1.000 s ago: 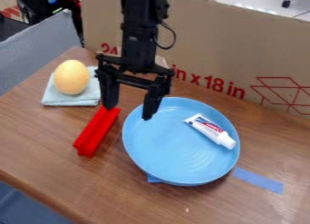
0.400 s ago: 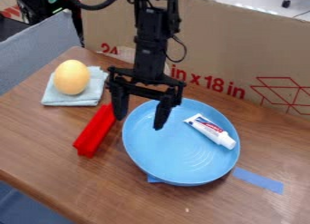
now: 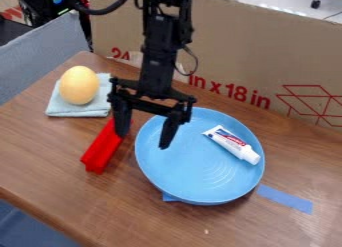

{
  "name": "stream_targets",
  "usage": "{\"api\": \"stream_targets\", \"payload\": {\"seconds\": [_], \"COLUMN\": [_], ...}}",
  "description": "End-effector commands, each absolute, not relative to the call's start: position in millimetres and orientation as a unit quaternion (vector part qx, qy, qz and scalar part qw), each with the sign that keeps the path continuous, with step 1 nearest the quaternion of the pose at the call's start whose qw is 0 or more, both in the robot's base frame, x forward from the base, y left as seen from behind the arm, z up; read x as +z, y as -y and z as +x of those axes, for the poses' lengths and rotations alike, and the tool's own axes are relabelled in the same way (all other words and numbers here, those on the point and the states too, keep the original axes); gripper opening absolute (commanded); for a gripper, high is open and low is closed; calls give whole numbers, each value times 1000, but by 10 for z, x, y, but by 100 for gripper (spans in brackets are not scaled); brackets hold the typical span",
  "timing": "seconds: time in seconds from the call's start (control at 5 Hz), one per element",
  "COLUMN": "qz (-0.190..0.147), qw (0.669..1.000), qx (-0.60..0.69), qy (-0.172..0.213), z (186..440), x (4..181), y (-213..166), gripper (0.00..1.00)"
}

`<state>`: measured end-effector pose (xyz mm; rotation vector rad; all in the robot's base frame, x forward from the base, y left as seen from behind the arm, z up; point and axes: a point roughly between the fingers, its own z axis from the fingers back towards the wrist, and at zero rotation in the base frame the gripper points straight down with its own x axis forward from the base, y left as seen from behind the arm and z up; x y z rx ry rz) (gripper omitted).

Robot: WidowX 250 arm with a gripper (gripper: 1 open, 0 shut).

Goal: Put the red object on the blue plate

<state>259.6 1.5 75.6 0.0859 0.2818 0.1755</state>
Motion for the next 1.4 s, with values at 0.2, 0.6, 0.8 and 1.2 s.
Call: {"api": "stream_targets", "payload": {"seconds": [0.2, 0.6, 0.8, 1.2], "qz": [33, 51, 55, 54], "qw": [989, 989, 988, 989], "qx": [89, 89, 87, 79], "qy": [-111, -106, -113, -114], "z": [2762, 2719, 2783, 2781], "x": [930, 898, 832, 905], "y": [-159, -226, -330, -617], "gripper": [100, 100, 100, 100]}}
